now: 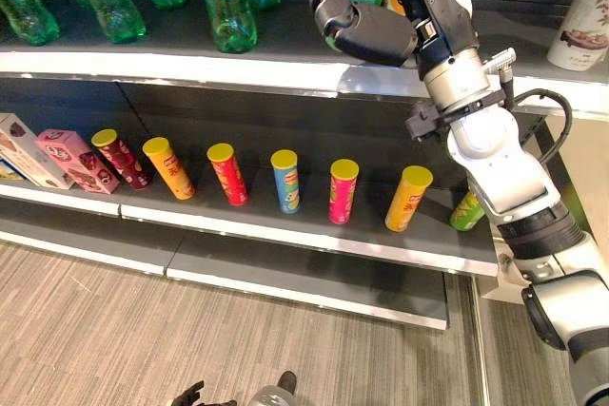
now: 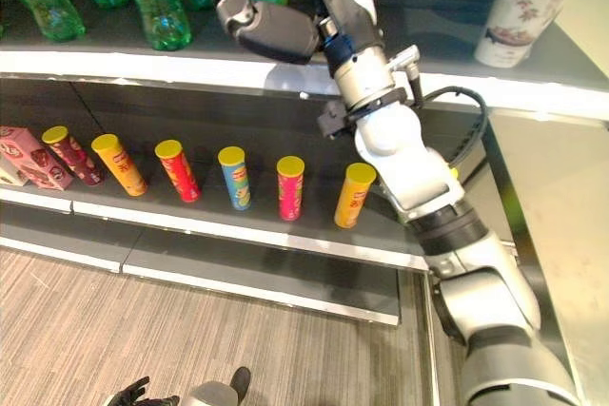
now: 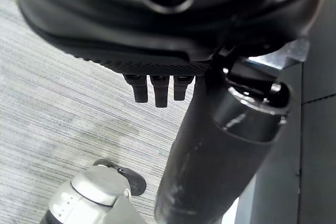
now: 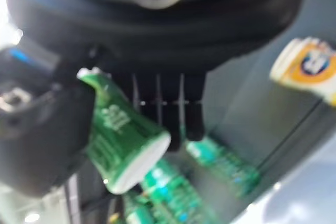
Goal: Put the goods on the table back onto the shelves and tidy them up.
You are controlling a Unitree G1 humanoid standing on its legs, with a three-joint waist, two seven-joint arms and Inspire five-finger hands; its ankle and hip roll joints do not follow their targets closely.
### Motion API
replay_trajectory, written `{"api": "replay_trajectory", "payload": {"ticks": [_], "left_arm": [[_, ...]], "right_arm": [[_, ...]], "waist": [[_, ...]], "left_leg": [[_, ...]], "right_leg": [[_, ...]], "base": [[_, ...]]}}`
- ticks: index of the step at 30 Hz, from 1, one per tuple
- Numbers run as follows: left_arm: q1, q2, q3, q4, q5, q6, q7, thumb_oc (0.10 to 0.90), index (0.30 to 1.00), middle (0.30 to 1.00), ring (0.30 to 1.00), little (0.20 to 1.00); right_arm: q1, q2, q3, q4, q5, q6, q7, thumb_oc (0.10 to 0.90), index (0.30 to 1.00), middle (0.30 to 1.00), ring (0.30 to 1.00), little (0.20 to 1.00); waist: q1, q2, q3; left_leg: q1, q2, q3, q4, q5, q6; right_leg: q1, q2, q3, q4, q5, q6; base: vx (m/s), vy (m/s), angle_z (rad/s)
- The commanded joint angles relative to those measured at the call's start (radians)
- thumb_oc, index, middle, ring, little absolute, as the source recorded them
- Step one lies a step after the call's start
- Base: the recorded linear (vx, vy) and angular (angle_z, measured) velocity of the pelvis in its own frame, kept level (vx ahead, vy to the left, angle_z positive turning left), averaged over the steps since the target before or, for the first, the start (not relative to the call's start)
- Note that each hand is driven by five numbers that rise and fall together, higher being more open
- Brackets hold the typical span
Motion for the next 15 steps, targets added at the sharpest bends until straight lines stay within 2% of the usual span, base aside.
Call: {"api": "replay_trajectory", "payload": {"ticks": [1,7,9,15], "left_arm": [[-0.032,0.079,-0.089,0.015,0.046,-0.031,0.009,0.800,0.900,0.900,0.900,0.900],[-0.037,0.094,-0.090,0.022,0.055,-0.035,0.008,0.800,0.900,0.900,0.900,0.900],[-0.045,0.104,-0.093,0.014,0.046,-0.039,0.012,0.800,0.900,0.900,0.900,0.900],[-0.044,0.112,-0.091,0.006,0.028,-0.042,0.019,0.800,0.900,0.900,0.900,0.900]], "right_arm": [[-0.136,-0.033,-0.002,0.002,-0.033,-0.040,-0.062,0.400,0.300,0.300,0.300,0.300],[-0.161,-0.060,0.016,0.100,-0.048,-0.028,-0.082,0.400,0.300,0.300,0.300,0.300],[-0.188,-0.048,0.039,0.184,-0.046,-0.019,-0.089,0.400,0.300,0.300,0.300,0.300],[-0.214,-0.019,0.069,0.291,-0.038,-0.007,-0.094,0.400,0.300,0.300,0.300,0.300]], "waist": [[0.019,-0.028,-0.087],[0.023,-0.053,-0.081],[0.024,-0.066,-0.075],[0.024,-0.085,-0.060]], "left_leg": [[-0.044,0.010,0.027,0.004,-0.075,-0.023],[-0.046,-0.001,0.029,0.004,-0.082,-0.014],[-0.049,-0.001,0.033,0.005,-0.082,-0.011],[-0.046,0.003,0.046,0.005,-0.089,-0.004]], "right_leg": [[-0.062,-0.021,0.022,0.017,-0.087,0.030],[-0.065,-0.033,0.025,0.017,-0.069,0.045],[-0.071,-0.032,0.032,0.017,-0.062,0.049],[-0.086,-0.030,0.063,0.014,-0.054,0.057]], "base": [[0.02,0.071,0.06],[0.01,0.033,-0.01],[0.00,0.000,0.00],[0.00,-0.010,-0.11]]}}
